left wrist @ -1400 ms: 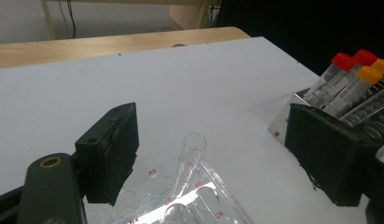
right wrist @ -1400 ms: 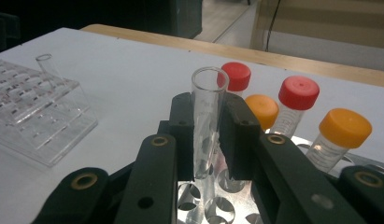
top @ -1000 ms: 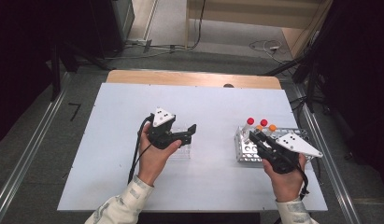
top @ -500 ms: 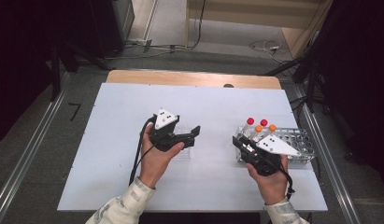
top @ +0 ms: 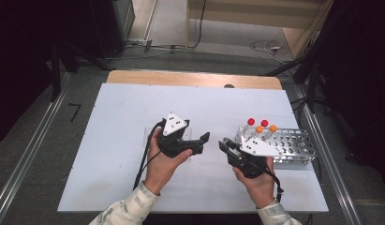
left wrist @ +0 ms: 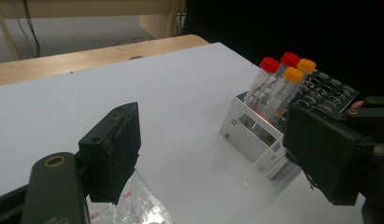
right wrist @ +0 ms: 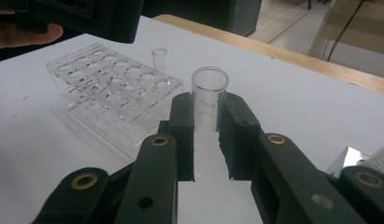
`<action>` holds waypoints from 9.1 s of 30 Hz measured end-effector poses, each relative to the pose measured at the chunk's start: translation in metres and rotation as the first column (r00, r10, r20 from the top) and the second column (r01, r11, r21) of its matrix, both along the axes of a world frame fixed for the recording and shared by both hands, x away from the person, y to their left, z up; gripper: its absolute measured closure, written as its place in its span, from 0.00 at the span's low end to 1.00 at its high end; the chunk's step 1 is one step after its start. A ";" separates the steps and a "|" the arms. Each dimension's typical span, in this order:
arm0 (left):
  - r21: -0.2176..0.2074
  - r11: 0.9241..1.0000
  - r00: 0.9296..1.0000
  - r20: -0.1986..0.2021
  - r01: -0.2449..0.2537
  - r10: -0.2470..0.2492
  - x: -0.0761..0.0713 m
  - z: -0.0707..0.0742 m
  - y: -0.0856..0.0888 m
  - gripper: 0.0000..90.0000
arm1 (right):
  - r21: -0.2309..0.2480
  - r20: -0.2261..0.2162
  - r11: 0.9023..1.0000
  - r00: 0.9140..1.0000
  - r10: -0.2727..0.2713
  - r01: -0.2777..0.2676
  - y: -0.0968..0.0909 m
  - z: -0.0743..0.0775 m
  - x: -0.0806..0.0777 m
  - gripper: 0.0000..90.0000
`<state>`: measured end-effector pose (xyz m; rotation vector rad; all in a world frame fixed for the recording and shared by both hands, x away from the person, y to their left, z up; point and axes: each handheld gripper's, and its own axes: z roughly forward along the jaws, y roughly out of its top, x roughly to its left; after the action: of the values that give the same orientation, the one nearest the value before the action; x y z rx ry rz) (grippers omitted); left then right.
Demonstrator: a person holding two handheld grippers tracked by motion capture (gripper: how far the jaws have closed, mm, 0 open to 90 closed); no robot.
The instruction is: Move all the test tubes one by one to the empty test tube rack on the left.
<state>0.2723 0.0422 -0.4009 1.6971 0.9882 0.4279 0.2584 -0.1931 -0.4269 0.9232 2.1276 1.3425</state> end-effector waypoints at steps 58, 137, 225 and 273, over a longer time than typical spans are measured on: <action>-0.032 0.998 0.998 0.033 0.057 -0.056 -0.008 0.021 0.018 0.86 | 0.081 -0.054 0.991 0.993 0.106 -0.102 0.018 -0.002 -0.004 0.33; -0.018 0.993 0.991 -0.055 -0.121 0.119 0.027 -0.012 0.051 0.33 | 0.071 -0.039 0.997 0.999 0.005 -0.002 -0.019 0.004 -0.002 0.33; -0.009 0.991 0.990 -0.045 -0.132 0.132 0.023 -0.008 0.049 0.27 | 0.096 0.036 0.931 0.933 -0.357 0.352 -0.120 0.024 0.017 0.80; 0.004 0.995 0.995 0.023 0.098 -0.098 -0.007 -0.004 -0.010 0.47 | -0.035 -0.056 0.999 0.998 0.030 -0.032 0.021 -0.010 0.008 0.80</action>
<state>0.2648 0.0323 -0.4049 1.7322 0.8837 0.3834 0.2669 -0.1724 -0.4366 0.9274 2.2091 1.3040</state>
